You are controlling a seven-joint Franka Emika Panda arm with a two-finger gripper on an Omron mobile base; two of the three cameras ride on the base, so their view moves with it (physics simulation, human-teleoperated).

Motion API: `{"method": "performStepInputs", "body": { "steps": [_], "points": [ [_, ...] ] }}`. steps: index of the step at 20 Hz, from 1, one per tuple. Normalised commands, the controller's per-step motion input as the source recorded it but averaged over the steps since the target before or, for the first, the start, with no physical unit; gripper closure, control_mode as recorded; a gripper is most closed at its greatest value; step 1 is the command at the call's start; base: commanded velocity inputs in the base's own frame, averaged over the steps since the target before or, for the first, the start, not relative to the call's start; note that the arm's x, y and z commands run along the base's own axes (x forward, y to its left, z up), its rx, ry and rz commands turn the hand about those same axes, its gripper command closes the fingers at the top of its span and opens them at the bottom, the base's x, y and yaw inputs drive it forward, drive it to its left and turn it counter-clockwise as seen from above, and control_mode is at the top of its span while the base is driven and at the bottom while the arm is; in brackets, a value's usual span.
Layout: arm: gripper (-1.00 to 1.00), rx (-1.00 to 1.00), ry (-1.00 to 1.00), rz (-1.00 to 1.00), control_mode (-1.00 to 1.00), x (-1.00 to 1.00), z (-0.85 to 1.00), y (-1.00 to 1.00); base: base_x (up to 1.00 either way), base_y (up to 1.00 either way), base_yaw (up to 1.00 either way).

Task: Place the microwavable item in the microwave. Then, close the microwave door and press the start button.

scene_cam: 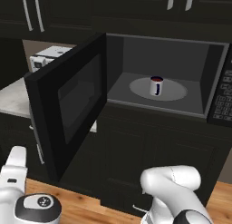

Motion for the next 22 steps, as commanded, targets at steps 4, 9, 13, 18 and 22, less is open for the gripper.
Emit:
{"method": "performStepInputs", "body": {
  "steps": [4,9,13,18,22],
  "points": [
    [-1.00,0.00,0.15,-0.01,-1.00,1.00,-0.29,0.24,0.00,0.00,0.00],
    [-1.00,-0.02,0.17,-0.07,-1.00,1.00,-0.26,0.27,0.00,0.00,0.00],
    [-1.00,-0.07,0.12,-0.06,-1.00,0.90,-0.24,0.38,0.00,0.00,0.00],
    [-1.00,-0.05,0.02,-0.02,-1.00,0.38,-0.06,0.09,0.00,0.00,0.00],
    [-1.00,0.00,0.00,-0.04,-1.00,0.00,0.00,-0.36,0.00,0.00,0.00]
  ]
}}
